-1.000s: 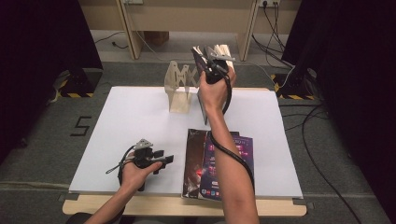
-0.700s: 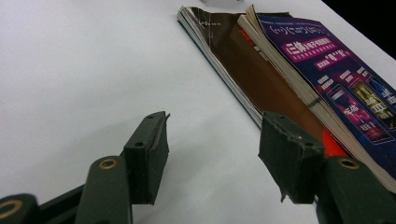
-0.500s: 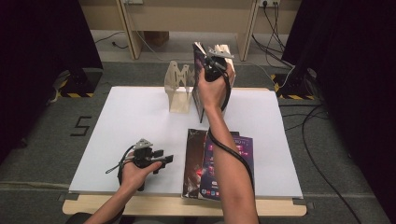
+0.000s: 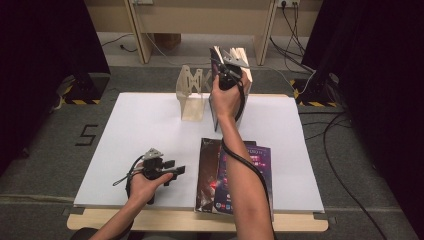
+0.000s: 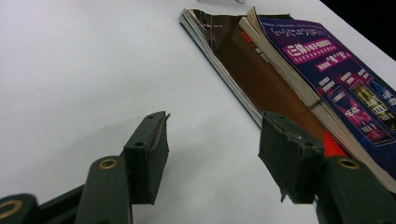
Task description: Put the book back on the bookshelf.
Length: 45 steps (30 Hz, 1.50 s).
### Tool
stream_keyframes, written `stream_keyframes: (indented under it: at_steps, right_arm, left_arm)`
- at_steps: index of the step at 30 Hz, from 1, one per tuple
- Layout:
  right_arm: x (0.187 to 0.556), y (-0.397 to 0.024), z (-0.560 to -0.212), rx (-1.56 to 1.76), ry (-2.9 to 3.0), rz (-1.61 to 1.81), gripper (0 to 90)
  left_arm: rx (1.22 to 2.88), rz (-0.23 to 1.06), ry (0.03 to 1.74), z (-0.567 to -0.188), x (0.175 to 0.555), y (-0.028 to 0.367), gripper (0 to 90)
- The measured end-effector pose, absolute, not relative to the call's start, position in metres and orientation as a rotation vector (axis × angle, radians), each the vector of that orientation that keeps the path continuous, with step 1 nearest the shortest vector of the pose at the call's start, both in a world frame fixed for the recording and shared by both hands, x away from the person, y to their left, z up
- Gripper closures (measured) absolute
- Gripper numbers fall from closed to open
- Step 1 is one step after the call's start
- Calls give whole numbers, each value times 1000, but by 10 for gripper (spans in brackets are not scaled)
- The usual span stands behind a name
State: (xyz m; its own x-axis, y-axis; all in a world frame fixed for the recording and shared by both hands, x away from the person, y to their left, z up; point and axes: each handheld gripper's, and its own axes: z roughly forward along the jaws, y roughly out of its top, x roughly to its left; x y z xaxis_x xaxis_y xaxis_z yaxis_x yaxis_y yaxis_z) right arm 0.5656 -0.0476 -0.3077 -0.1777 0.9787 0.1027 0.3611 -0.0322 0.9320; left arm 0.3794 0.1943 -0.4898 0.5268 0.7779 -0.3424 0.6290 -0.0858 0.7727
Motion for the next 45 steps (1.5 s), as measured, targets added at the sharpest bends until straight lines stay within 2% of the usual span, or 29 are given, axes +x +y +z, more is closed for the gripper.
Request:
stream_keyframes:
  at_steps: [18,21,25,36,45]
  right_arm:
    - [553,-56,-304,1444,1605,1184,700]
    - [549,-56,-302,1453,1627,1192,730]
    - [547,-58,-298,1507,1652,1180,827]
    - [552,-63,-297,1590,1599,1192,837]
    - [545,-66,-302,1525,1617,1158,718]
  left_arm:
    - [1791,192,1170,-489,378,193,412]
    - [1796,192,1168,-489,378,193,412]
    - [1796,193,1165,-489,378,192,412]
    - [1797,195,1165,-489,378,192,411]
    - [1797,192,1163,-489,377,190,411]
